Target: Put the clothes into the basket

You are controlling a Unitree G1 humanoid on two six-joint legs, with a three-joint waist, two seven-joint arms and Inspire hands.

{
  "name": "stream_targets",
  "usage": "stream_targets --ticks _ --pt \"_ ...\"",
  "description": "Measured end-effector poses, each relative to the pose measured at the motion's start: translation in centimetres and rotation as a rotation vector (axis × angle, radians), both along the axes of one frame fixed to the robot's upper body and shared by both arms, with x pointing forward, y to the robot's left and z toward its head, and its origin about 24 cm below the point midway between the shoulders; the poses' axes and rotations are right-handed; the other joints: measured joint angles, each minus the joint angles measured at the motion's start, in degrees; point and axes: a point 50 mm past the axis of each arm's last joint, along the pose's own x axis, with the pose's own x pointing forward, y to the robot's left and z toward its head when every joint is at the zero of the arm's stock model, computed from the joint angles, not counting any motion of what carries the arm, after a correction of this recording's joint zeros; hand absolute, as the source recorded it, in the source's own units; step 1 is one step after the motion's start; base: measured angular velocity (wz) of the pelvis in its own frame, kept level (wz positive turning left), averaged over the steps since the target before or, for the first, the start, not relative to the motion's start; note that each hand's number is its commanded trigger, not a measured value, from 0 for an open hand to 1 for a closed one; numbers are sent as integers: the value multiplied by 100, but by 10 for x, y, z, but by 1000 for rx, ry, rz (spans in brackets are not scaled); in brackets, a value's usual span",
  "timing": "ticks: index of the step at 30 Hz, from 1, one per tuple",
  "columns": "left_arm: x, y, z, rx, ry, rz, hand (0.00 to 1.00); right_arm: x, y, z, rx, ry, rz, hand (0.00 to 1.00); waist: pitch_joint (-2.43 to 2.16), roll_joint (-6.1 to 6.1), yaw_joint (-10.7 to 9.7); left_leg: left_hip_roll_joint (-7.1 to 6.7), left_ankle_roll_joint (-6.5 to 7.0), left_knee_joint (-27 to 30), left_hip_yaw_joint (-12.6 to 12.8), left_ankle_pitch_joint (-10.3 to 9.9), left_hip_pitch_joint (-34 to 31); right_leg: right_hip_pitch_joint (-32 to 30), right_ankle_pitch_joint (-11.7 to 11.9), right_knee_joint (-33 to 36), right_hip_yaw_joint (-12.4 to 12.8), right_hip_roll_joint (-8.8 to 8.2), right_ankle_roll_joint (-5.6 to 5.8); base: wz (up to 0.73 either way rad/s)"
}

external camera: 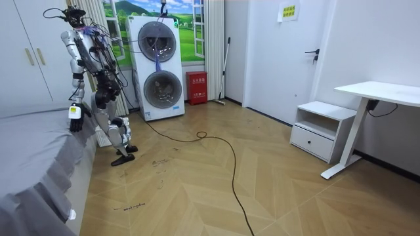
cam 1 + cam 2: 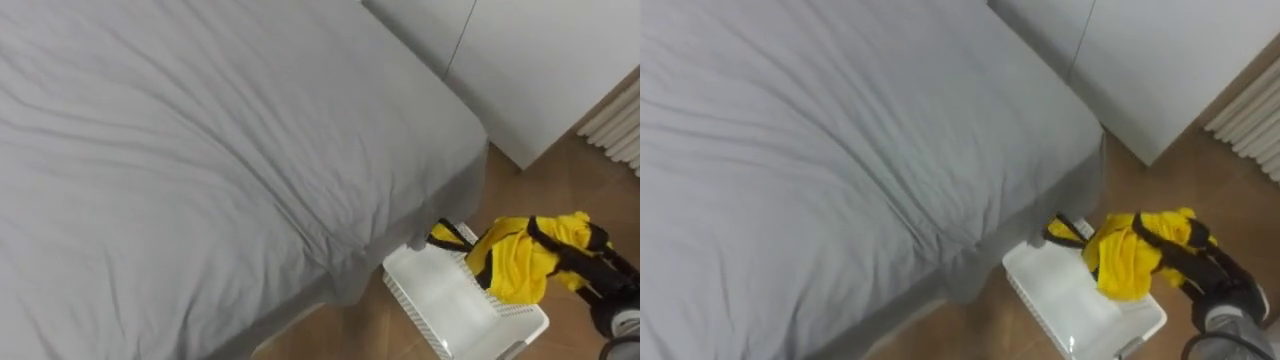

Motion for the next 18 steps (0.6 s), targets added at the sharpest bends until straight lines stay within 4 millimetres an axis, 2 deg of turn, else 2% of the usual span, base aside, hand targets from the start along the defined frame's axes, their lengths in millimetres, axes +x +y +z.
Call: stream_targets --ticks 5,7,12,18 --pt "7 0 1 -2 -12 5 0 7 4 -3 61 -15 -48 0 24 -7 25 -1 2 -1 -7 20 -169 -161 6 4 -68 -14 -3 3" --pt "8 0 1 0 -12 -13 0 10 5 -2 73 -27 -59 0 31 -9 93 -1 -5 -8 -7 27 -178 -157 6 1 -73 -16 -4 0" --pt "13 0 2 -9 -21 -15 0 19 0 6 75 -71 -77 0 53 51 144 0 -5 3 -55 27 -257 -170 7 -7 -176 -34 -5 5" --pt "16 5 4 -6 -29 -23 0 14 -2 3 59 -43 -78 0 60 70 238 1 -14 9 -80 32 -259 -170 10 -4 -246 -45 -11 2"
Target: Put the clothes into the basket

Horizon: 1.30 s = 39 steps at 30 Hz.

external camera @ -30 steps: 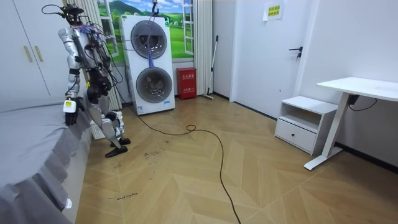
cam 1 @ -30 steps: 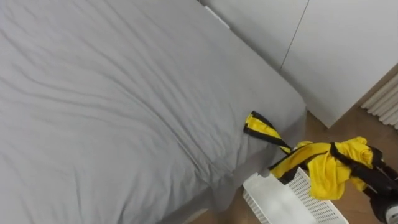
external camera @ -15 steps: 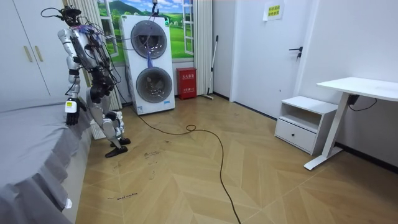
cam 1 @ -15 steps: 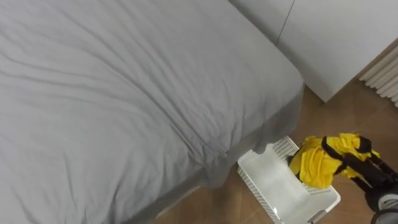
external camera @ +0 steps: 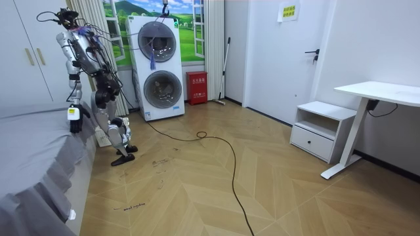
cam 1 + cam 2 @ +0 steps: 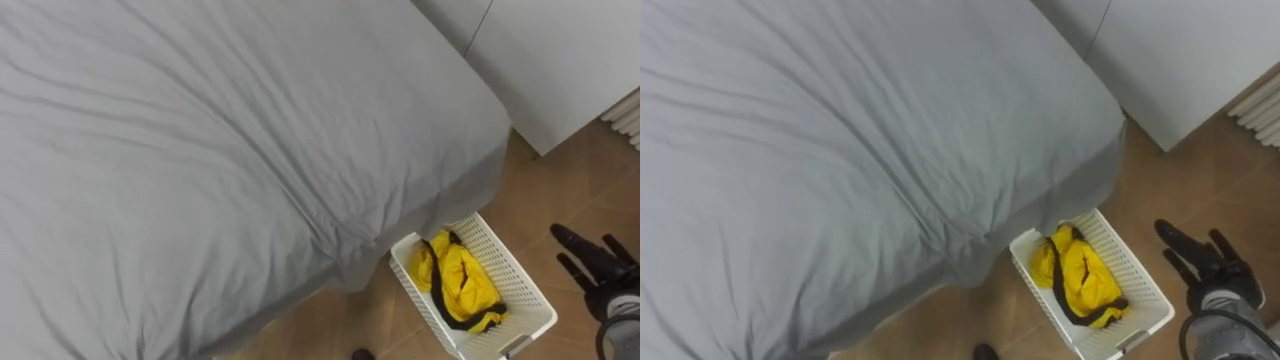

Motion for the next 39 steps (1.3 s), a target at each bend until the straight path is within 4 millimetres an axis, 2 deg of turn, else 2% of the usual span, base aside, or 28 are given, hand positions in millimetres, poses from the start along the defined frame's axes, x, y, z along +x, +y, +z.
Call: stream_targets --ticks 7,13,18,21,23,25,28,30,31,33,34,36,39 --pt "6 1 2 2 -26 -2 0 -11 3 -10 7 60 37 0 18 -33 24 -7 1 86 -96 0 -22 -13 -20 -6 -103 -31 -21 7" --pt "6 5 3 6 -33 17 0 -19 3 -15 9 87 44 0 1 -87 32 -4 3 91 -132 5 -7 16 -19 -6 -146 -32 -25 2" --pt "2 12 5 23 -39 10 0 -25 6 -20 16 98 85 0 -19 -276 64 1 -8 84 -198 11 58 172 -13 -32 -212 -31 -36 6" --pt "-3 16 6 35 -49 12 0 -35 10 -25 13 96 98 0 -50 -423 203 4 -11 81 -304 10 304 524 2 -262 -312 -38 -61 21" --pt "-3 16 7 45 -54 -9 0 -42 15 -30 9 101 113 0 -65 -478 246 -13 -11 76 -450 9 473 847 7 -488 -504 -68 -69 43" --pt "-4 13 6 51 -49 -42 0 -48 33 -42 32 132 162 0 -108 -582 371 -34 -14 60 -585 7 717 1227 11 -653 -635 -91 -75 37" --pt "-7 6 5 43 -54 -65 0 -44 60 -51 62 129 228 0 -125 -628 378 -104 -15 -13 -850 7 983 1649 6 -857 -873 -134 -67 43" --pt "-8 -2 4 25 -59 -63 0 -43 72 -55 93 125 245 0 -126 -641 401 -144 -15 -76 -919 8 1144 1848 -8 -931 -954 -160 -45 34" --pt "-9 -8 2 9 -56 -58 0 -42 76 -56 103 129 259 0 -125 -649 483 -168 -15 -118 -952 8 1250 1946 -19 -931 -977 -177 -30 16" --pt "-9 -14 1 -4 -58 -56 0 -46 79 -59 86 168 302 0 -134 -670 504 -223 -14 -131 -1128 8 1336 2143 -28 -1028 -1110 -218 -12 34" --pt "-8 -14 1 2 -59 -70 0 -49 83 -63 84 196 328 0 -125 -731 530 -239 -14 -142 -1186 8 1396 2218 -40 -1028 -1157 -227 7 40" --pt "-8 -12 1 14 -58 -67 0 -53 92 -69 84 247 392 0 -161 -824 601 -245 -14 -133 -1239 7 1401 2250 -41 -1041 -1248 -234 9 21" --pt "-5 -14 1 30 -60 -92 0 -65 102 -80 56 372 521 0 -157 -922 678 -286 -13 -115 -1415 7 1462 2423 -42 -1107 -1372 -247 9 27"
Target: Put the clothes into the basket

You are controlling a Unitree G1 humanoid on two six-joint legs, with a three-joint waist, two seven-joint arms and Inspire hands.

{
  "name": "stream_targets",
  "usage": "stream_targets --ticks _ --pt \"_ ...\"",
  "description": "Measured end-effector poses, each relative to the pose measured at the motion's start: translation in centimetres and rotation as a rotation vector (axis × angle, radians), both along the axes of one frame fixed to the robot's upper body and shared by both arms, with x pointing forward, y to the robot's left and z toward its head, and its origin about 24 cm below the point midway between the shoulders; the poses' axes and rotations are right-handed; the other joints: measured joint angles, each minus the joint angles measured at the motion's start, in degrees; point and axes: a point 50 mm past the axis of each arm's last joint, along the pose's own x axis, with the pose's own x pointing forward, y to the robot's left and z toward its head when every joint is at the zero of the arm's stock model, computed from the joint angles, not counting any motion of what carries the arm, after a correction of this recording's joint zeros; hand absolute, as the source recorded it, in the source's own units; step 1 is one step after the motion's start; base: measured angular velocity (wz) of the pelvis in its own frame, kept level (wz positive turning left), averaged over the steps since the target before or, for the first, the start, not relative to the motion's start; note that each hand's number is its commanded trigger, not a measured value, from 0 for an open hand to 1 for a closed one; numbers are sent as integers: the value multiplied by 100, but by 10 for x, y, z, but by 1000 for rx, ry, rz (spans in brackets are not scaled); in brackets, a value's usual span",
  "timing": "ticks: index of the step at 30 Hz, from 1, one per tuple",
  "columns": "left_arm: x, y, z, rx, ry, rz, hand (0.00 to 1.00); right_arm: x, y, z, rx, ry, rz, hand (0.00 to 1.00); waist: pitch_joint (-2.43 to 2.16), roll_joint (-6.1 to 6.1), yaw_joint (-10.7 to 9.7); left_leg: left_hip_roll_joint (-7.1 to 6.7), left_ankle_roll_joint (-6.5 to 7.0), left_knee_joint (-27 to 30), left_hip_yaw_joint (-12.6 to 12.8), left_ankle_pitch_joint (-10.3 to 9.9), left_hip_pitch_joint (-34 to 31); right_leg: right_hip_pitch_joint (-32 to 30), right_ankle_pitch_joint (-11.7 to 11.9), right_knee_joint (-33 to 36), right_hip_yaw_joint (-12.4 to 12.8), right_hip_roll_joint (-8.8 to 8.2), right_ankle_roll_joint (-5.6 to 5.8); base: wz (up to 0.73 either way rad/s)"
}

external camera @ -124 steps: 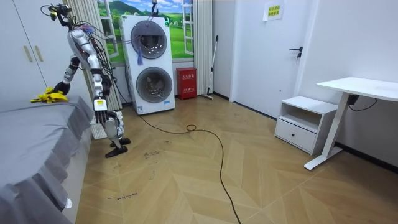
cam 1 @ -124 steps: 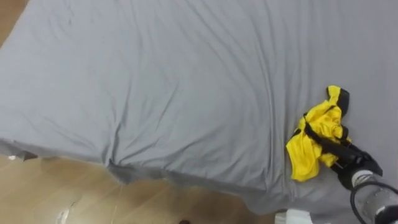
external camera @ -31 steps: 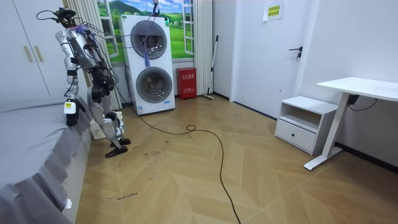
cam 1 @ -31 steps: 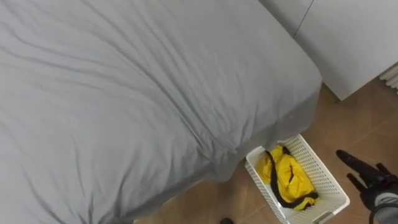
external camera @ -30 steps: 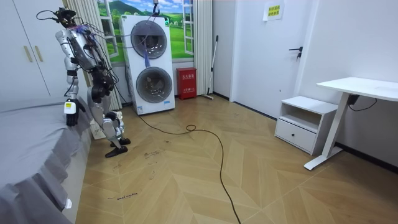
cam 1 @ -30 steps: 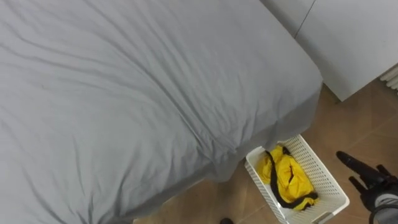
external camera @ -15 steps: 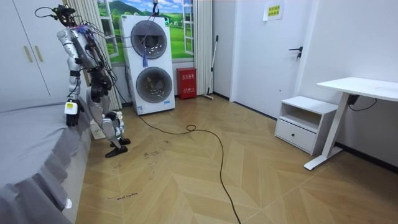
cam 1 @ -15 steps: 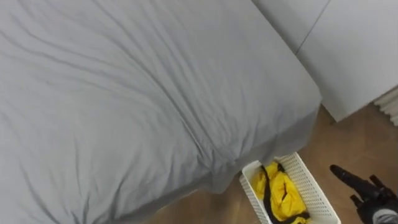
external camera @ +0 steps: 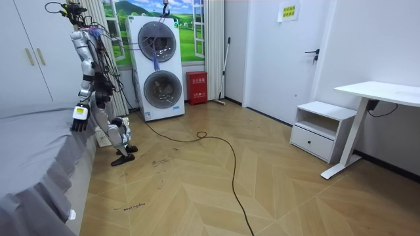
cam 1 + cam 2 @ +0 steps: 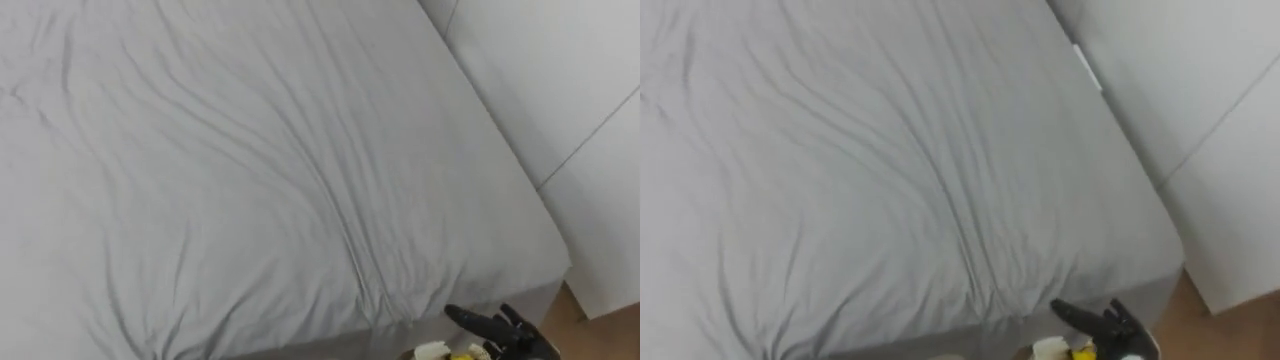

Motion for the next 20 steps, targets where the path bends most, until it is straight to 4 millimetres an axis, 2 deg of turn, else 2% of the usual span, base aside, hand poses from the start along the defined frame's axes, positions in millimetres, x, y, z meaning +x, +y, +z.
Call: stream_targets --ticks 2,4,7,10,14,17,20 --pt "-2 -3 -1 6 6 -16 0 -4 7 -4 -30 46 81 0 5 -8 27 -26 3 2 -66 -1 55 85 -14 -5 -87 -24 22 19" --pt "2 -5 -1 16 2 -52 0 -12 16 -11 -55 113 187 0 25 -25 182 -38 6 5 -89 -2 145 177 -22 -10 -130 -35 33 8" --pt "5 -7 -1 22 2 -54 0 -27 24 -19 -58 198 247 0 35 -52 311 -68 13 2 -193 -7 179 232 -50 -1 -239 -62 43 18" --pt "2 -9 -2 31 12 -48 0 -40 35 -26 -51 264 300 0 46 -60 306 -119 47 -39 -402 -27 143 227 -98 1 -368 -71 70 32" --pt "-4 -6 -3 41 24 -30 0 -58 44 -32 -13 331 294 0 48 -56 337 -148 58 -45 -472 -34 177 311 -104 -6 -399 -79 83 11" --pt "-6 -6 -3 41 25 1 0 -73 45 -35 1 373 274 0 52 3 333 -154 62 -49 -487 -38 195 360 -103 -2 -406 -78 84 1" --pt "-12 -8 -5 46 33 44 0 -84 44 -36 39 381 178 0 61 85 312 -151 61 -47 -546 -82 227 392 -103 -4 -429 -71 85 0"
